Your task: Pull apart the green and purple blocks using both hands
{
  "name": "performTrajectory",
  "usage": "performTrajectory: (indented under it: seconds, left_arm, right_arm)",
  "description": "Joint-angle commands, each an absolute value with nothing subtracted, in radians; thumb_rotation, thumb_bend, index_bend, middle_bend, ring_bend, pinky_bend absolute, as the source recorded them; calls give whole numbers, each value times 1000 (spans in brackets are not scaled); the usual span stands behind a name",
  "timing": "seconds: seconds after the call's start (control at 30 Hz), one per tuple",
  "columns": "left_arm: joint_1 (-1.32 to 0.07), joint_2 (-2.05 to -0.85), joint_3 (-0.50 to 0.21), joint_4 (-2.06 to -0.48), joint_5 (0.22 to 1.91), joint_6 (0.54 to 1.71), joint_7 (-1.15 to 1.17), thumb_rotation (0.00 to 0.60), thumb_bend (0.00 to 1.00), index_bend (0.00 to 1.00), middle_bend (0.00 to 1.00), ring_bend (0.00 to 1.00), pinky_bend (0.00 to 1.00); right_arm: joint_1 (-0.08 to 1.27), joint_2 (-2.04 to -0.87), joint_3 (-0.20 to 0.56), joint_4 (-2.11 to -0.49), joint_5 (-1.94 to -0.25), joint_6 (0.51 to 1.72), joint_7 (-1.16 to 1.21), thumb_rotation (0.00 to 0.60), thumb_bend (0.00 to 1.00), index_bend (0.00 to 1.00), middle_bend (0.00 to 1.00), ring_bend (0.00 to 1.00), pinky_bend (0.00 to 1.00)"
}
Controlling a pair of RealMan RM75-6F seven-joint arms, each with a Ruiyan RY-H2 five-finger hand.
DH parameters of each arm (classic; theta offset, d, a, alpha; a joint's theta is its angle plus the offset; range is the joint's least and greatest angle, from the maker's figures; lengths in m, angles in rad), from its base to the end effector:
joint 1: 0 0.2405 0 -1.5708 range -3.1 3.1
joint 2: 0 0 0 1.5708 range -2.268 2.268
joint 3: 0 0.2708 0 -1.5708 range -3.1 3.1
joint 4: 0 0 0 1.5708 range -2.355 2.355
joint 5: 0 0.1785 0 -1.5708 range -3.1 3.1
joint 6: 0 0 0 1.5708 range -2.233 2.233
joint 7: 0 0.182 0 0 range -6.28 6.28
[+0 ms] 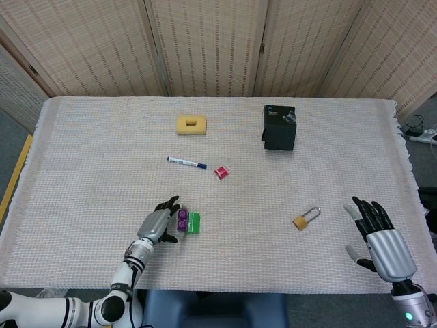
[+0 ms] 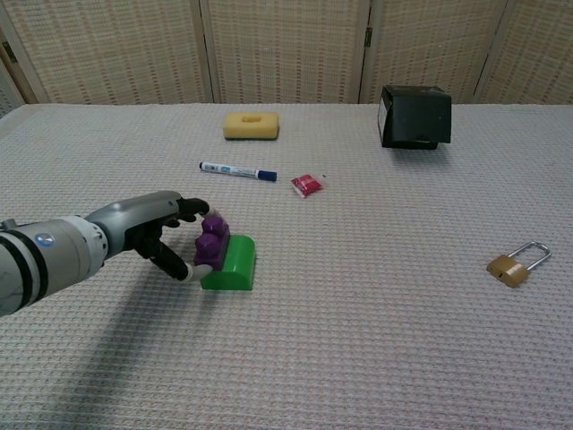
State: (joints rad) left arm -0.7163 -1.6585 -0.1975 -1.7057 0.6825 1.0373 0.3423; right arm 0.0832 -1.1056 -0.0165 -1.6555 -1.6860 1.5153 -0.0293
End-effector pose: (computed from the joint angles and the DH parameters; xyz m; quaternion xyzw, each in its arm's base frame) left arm -0.1491 0.3324 -0.0496 -0.6203 -0.6149 -0.3474 0.3411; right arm -0.2782 -0.2012 0.1765 0.6533 -0.3572 0.4107 0.5262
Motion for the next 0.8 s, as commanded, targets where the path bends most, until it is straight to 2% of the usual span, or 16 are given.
performTrajectory:
  seconds: [0.03, 0.2, 0.47, 0.53, 0.7, 0.8]
  left_arm:
    - [-713, -1666, -205, -1705, 685, 1041, 328, 600, 405, 233, 0, 0, 0]
    - [-714, -1667, -204, -1705, 686, 1045, 331, 600, 405, 244, 0, 0, 0]
    - [-715, -1662, -199, -1694, 672, 1039, 340, 600, 417, 337, 0, 0, 0]
    - [-714, -1663, -199, -1692, 678, 1044, 340, 600, 422, 386, 0, 0, 0]
    - [-691, -1680, -198, -1684, 759, 1096, 305, 600, 445, 585, 15, 0, 0]
    - [-643, -1701, -202, -1678, 885, 1156, 189, 600, 565, 744, 109, 0, 0]
  right_arm:
    - [86, -1107, -17, -1655, -1686, 1509, -35, 600, 329, 0, 0, 0, 0]
    - [86, -1107, -18, -1658, -1688, 1510, -37, 600, 330, 0, 0, 0, 0]
    - [83, -1107, -16, -1656, -1687, 1516, -33, 600, 330, 0, 0, 0, 0]
    - [84, -1108, -16, -1656, -1686, 1514, -35, 600, 329, 0, 0, 0, 0]
    - [87, -1111, -15, -1655, -1687, 1511, -35, 600, 329, 0, 0, 0, 0]
    - [90, -1114, -15, -1651, -1689, 1509, -26, 600, 329, 0, 0, 0, 0]
